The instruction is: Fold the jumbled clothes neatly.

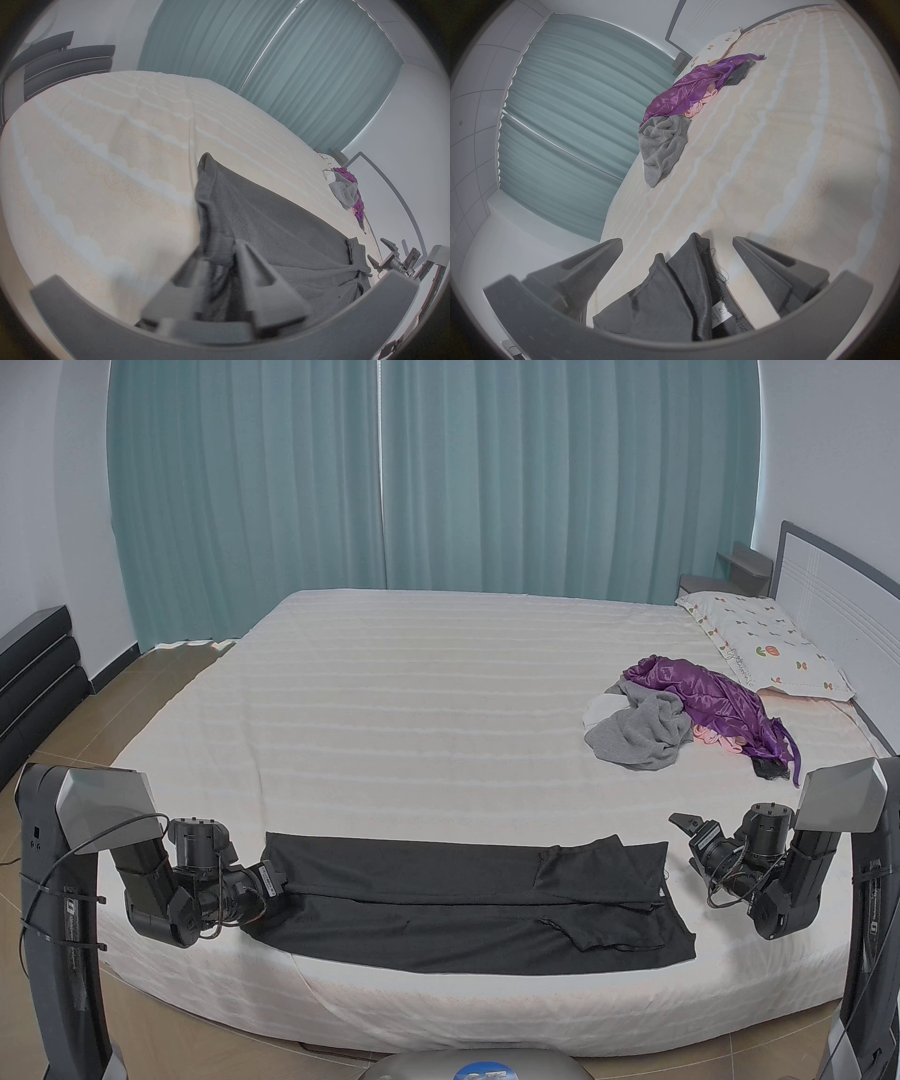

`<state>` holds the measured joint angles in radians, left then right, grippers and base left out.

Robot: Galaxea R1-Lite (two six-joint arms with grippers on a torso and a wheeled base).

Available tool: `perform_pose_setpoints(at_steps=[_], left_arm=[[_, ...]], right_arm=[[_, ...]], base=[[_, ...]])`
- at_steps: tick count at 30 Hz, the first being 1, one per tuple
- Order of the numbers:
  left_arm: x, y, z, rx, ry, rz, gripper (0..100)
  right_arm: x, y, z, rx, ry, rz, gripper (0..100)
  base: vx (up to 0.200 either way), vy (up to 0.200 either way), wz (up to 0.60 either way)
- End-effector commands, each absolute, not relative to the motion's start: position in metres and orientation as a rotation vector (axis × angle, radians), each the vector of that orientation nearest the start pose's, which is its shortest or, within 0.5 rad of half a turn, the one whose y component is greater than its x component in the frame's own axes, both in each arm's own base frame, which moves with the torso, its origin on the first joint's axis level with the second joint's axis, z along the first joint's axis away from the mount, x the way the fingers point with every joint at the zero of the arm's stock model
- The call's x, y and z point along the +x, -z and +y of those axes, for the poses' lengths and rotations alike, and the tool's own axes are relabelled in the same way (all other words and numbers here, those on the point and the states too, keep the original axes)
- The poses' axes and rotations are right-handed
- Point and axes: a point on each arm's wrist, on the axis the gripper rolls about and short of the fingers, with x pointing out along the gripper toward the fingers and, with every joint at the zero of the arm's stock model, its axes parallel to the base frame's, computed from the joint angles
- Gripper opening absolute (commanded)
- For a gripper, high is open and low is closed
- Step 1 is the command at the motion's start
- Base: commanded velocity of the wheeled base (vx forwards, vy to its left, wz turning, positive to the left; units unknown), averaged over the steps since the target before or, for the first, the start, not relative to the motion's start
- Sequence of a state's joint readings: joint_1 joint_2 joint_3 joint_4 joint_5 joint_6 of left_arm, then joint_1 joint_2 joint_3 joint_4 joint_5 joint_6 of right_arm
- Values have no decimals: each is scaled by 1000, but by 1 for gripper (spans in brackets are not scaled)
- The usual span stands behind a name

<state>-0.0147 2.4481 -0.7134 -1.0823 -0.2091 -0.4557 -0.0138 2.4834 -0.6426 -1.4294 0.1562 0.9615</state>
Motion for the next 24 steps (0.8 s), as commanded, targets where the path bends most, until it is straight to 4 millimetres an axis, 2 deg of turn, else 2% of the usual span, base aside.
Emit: perform_pose_setpoints(at_steps=[1, 24], left_arm=[[357, 55, -10, -502, 63, 691, 0], [352, 53, -10, -514, 34, 668, 0]], right_arm=[[357, 46, -1, 981, 68, 448, 100], [357, 47, -1, 971, 67, 451, 100]], base=[[0, 0, 0], [0, 0, 0]])
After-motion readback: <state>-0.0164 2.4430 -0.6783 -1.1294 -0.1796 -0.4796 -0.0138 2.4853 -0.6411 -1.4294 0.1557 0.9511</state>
